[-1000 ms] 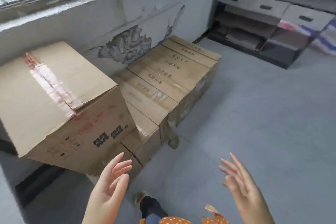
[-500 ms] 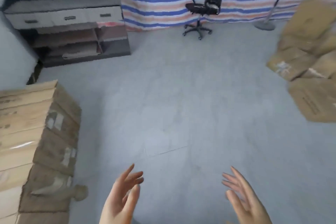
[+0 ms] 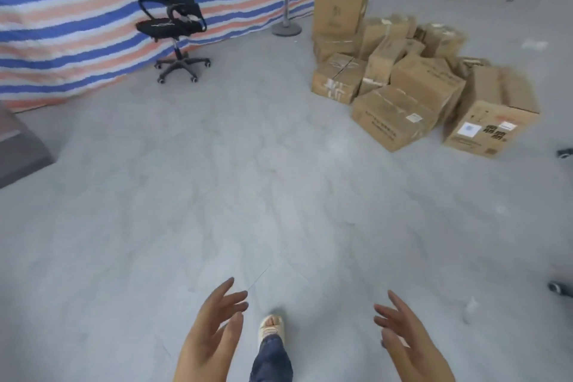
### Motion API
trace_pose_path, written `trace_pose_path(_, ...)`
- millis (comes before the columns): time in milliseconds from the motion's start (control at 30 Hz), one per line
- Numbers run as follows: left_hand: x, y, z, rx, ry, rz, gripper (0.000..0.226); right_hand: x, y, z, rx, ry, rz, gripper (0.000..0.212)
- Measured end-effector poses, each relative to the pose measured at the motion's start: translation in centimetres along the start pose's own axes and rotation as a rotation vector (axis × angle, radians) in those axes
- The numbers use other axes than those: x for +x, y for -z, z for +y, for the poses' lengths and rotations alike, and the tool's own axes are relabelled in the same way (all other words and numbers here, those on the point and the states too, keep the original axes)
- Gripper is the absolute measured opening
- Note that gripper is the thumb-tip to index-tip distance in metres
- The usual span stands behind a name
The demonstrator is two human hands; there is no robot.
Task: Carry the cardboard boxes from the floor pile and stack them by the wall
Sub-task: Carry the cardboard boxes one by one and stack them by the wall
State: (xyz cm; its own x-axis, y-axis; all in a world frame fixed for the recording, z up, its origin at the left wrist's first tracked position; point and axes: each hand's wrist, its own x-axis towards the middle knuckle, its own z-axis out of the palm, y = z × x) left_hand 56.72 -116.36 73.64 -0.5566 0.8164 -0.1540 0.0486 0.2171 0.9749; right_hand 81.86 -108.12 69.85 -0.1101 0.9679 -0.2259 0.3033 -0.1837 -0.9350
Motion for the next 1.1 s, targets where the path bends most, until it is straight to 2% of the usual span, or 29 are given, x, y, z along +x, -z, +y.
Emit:
trace_pose_path(300,20.5,-5.3,5.3,0.068,-0.083,-0.143,0.045,15.6,0.4,-5.9,0.013,0.029,0.283,0.051)
trace_pose_path(533,31.8,-14.4,7.0,0.106,-0.051,-0.261,0.045,26.0,3.7,-6.4,0.054,-0.057,0.403,0.043)
trace_pose_path(900,47.5,-34.4,13.9,0.031,-0.111,-0.19,0.043,50.9,15.6,-10.8,0.054,0.001,0.329,0.04)
trace_pose_path(1100,55.4,-40.6,16.1,0.026,-0.093,-0.193,0.044,61.9,18.2,-12.6,0.02,-0.024,0.287,0.041)
